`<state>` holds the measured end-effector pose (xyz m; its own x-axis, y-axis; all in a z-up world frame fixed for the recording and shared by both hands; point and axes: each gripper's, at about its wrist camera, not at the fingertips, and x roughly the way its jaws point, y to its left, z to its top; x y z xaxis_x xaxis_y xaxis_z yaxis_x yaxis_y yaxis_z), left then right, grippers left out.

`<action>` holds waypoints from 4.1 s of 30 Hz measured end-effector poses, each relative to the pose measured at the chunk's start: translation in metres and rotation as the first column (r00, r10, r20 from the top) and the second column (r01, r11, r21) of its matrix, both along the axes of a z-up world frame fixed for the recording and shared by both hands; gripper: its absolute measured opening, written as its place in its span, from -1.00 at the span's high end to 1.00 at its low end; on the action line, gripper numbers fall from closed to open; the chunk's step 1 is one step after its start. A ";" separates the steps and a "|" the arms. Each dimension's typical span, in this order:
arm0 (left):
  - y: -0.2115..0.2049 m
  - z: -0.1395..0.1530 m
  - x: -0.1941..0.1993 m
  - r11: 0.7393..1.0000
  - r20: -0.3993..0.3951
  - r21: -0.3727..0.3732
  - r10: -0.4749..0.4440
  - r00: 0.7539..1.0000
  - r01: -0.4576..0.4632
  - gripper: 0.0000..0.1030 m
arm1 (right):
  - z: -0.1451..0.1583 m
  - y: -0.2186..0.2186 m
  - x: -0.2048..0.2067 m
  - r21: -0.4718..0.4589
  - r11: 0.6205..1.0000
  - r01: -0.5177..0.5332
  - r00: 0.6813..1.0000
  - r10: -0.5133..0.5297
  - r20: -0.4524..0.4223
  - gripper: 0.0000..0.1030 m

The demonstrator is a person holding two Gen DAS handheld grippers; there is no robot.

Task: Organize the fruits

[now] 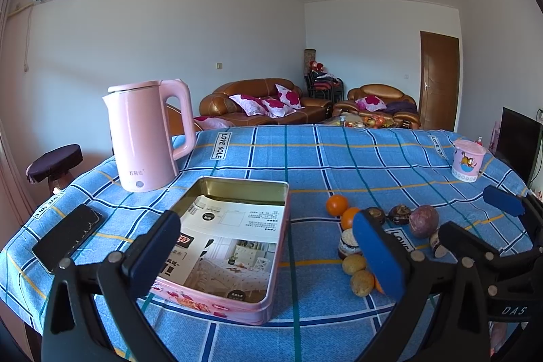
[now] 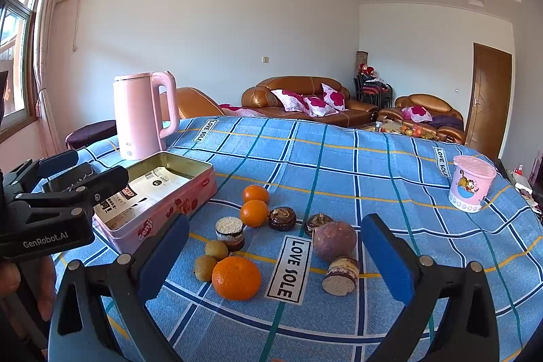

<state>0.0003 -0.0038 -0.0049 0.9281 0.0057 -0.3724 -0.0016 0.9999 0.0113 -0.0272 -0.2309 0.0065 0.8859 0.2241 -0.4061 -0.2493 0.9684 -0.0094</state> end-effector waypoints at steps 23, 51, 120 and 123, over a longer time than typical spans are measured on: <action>0.002 -0.002 -0.001 1.000 -0.004 -0.001 0.001 1.000 -0.001 -1.00 | -0.003 0.003 0.001 0.002 1.000 -0.005 1.000 0.005 -0.016 -0.98; -0.002 -0.024 0.011 1.000 -0.063 0.017 0.002 0.998 -0.001 -1.00 | -0.017 0.000 0.012 -0.010 1.000 0.002 0.998 -0.003 -0.058 -0.98; -0.063 -0.071 0.036 0.968 -0.239 -0.020 -0.246 0.939 0.248 0.44 | -0.050 -0.007 0.023 0.016 0.995 -0.097 0.987 0.098 -0.128 0.07; -0.062 -0.071 0.035 0.970 -0.224 -0.020 -0.242 0.944 0.243 0.44 | -0.050 -0.008 0.021 0.017 0.995 -0.097 0.988 0.098 -0.115 0.07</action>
